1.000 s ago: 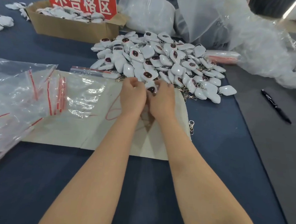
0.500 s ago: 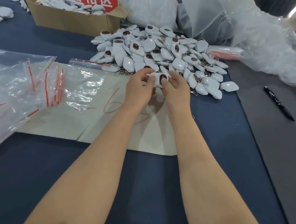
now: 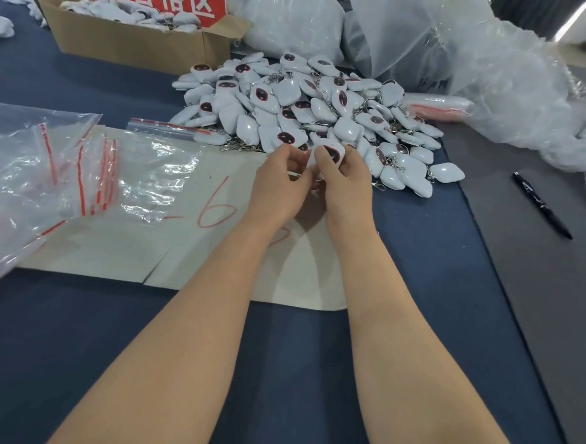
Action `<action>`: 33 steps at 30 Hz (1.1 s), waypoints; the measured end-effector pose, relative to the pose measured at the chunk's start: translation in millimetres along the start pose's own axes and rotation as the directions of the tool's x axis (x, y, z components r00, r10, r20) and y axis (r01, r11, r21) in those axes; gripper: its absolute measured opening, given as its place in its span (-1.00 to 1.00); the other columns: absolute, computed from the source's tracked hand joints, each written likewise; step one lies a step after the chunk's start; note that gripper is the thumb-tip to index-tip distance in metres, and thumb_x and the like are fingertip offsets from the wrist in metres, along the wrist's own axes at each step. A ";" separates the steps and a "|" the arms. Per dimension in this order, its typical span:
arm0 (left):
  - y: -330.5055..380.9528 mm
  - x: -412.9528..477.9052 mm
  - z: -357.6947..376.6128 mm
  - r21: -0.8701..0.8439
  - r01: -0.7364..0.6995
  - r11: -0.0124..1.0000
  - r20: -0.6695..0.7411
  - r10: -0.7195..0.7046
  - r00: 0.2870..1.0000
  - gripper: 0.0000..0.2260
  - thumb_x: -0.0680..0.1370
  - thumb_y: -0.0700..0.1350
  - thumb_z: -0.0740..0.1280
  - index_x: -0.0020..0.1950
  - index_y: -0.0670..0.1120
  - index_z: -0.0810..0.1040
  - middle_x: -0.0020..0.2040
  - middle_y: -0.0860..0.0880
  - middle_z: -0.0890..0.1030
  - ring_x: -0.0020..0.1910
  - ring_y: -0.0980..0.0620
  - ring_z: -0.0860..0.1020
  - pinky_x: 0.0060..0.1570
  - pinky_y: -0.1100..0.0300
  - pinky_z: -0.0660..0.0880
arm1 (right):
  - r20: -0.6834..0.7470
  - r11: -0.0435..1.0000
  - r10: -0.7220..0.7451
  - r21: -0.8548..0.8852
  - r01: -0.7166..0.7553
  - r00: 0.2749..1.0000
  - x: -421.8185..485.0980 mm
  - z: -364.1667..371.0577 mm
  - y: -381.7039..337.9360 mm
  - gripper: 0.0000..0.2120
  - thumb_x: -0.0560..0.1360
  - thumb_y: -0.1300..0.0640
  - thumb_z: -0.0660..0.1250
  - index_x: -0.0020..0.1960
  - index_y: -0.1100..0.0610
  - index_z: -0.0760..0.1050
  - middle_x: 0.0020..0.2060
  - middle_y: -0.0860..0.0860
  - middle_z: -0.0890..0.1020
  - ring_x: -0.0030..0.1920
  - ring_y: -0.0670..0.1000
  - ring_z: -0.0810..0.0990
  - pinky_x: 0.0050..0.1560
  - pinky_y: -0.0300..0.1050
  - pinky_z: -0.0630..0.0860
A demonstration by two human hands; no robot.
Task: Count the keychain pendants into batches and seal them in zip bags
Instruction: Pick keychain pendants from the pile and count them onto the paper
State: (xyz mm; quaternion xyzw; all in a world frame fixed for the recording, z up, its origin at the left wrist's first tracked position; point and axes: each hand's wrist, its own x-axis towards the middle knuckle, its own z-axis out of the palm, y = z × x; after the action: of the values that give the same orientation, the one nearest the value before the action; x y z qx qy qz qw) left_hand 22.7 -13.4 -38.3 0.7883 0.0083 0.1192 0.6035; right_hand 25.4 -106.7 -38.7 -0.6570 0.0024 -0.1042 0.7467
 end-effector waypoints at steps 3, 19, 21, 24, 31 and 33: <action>0.1 -0.1 1.3 0.014 -0.007 1.000 0.014 0.007 1.000 -0.83 0.53 -0.14 0.34 -0.17 0.06 0.39 -0.23 0.04 0.54 -0.18 -0.05 0.59 -0.06 0.06 0.53 | -0.007 1.000 -0.005 0.019 0.006 1.000 2.3 -0.9 0.8 -0.89 0.51 0.20 0.36 -0.17 0.05 0.50 -0.33 -0.04 0.56 -0.32 -0.05 0.52 -0.31 -0.17 0.47; -1.7 1.2 -0.8 0.005 0.010 1.000 -0.005 -0.010 1.000 -0.82 0.54 -0.14 0.33 -0.18 0.05 0.38 -0.17 -0.01 0.61 -0.17 -0.02 0.61 -0.09 0.16 0.48 | 0.093 0.995 0.063 0.069 -0.070 0.994 6.2 0.2 1.2 -0.82 0.61 0.23 0.19 -0.06 0.06 0.53 -0.07 0.12 0.60 -0.03 0.14 0.55 -0.03 0.10 0.46; -1.7 1.1 -0.7 0.000 0.020 1.000 -0.012 -0.020 1.000 -0.80 0.54 -0.15 0.33 -0.20 0.07 0.37 -0.18 -0.02 0.61 -0.18 -0.04 0.61 -0.10 0.15 0.49 | 0.142 0.997 0.047 0.051 -0.054 0.989 4.7 0.1 0.0 -0.83 0.60 0.30 0.17 0.03 0.13 0.51 -0.01 0.19 0.60 0.02 0.17 0.57 0.08 0.12 0.48; -0.2 -0.1 -1.0 0.001 0.017 1.000 -0.013 -0.017 1.000 -0.81 0.54 -0.17 0.33 -0.20 0.05 0.39 -0.12 -0.08 0.63 -0.14 -0.05 0.61 -0.07 0.15 0.50 | 0.144 0.999 0.039 -0.038 -0.034 0.989 2.7 -0.8 -0.8 -0.78 0.57 0.38 0.18 0.18 0.24 0.45 0.12 0.26 0.60 0.17 0.23 0.58 0.25 0.10 0.49; 5.7 -2.6 -4.2 0.114 0.028 0.993 -0.043 -0.023 0.999 -0.91 0.55 -0.20 0.26 -0.06 -0.13 0.56 -0.07 -0.11 0.65 -0.05 -0.07 0.61 -0.01 0.15 0.49 | 0.064 0.896 -0.084 -0.432 0.104 0.994 0.3 -4.8 -4.6 -0.77 0.56 0.28 0.21 0.21 0.21 0.44 0.06 0.08 0.61 0.12 0.10 0.57 0.16 -0.05 0.46; 10.4 -5.8 -4.6 0.179 0.025 0.984 -0.053 -0.015 0.998 -0.87 0.54 -0.18 0.26 -0.04 -0.14 0.60 -0.06 -0.12 0.66 -0.06 -0.08 0.61 -0.02 0.15 0.50 | 0.047 0.893 -0.092 -0.437 0.103 0.995 -1.0 -4.3 -4.4 -0.72 0.56 0.27 0.21 0.27 0.21 0.41 0.11 0.08 0.60 0.15 0.09 0.56 0.20 -0.05 0.46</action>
State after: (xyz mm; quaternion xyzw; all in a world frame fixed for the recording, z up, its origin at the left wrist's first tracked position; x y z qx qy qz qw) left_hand 14.8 -12.8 -28.3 0.8361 0.0426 0.1321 0.5308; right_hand 23.2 -111.3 -35.1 -0.8089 -0.0164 -0.1299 0.5732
